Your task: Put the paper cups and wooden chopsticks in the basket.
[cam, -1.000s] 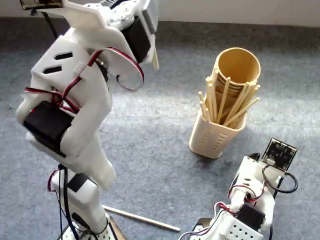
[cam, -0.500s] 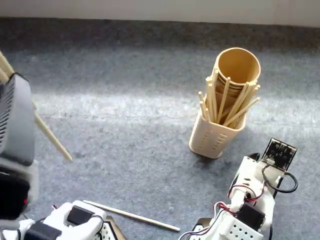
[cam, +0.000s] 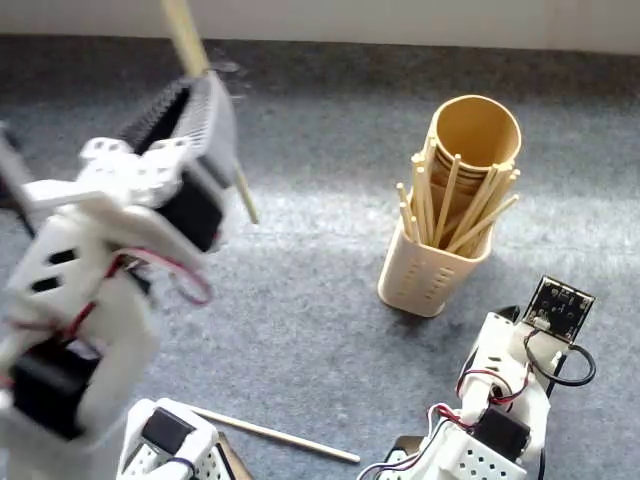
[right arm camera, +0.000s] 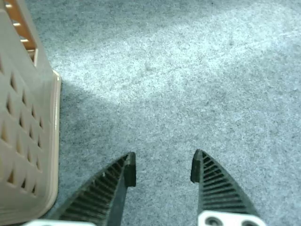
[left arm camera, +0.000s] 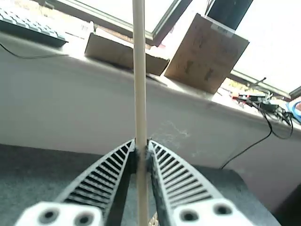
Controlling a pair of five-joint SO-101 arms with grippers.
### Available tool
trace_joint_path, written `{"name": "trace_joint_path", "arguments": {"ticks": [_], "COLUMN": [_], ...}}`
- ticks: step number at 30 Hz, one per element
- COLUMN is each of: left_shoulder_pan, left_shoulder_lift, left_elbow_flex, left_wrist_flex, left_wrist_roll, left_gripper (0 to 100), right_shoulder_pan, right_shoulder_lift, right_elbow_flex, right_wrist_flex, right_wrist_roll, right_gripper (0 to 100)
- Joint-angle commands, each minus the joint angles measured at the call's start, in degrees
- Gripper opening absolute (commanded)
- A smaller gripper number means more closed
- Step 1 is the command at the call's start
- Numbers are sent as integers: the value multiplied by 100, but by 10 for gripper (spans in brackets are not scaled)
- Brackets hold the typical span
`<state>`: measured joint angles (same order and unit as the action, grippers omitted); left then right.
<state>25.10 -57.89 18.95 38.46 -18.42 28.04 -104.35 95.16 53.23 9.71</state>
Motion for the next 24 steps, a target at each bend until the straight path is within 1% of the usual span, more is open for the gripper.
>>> {"name": "trace_joint_path", "arguments": {"ticks": [1, 2, 5, 7, 10, 12, 18, 23, 24], "left_shoulder_pan": [1147, 1253, 1270, 1270, 1341, 1481, 1859, 1895, 1895], "left_shoulder_lift": [-444, -418, -48, 277, 787, 1182, 2431, 3547, 3732], "left_elbow_flex": [1868, 1974, 1982, 1815, 1481, 1191, -48, -971, -1086], "left_wrist_flex": [-1424, -1495, -1556, -1705, -1943, -2057, -2066, -2066, -2066], "left_wrist_roll": [-686, -677, -404, -264, -237, -246, -273, -308, -440], "left_gripper": [5, 5, 5, 5, 5, 5, 5, 5, 5], "right_shoulder_pan": [-57, -57, -57, -57, -57, -57, -57, -57, -57], "right_shoulder_lift": [-75, -75, -75, -75, -75, -75, -75, -75, -75], "right_elbow_flex": [620, 620, 620, 620, 629, 629, 629, 629, 629], "right_wrist_flex": [-101, -101, -101, -101, -101, -101, -101, -101, -101], "right_wrist_roll": [123, 123, 123, 123, 123, 123, 123, 123, 123], "right_gripper": [198, 198, 198, 198, 198, 198, 198, 198, 198]}}
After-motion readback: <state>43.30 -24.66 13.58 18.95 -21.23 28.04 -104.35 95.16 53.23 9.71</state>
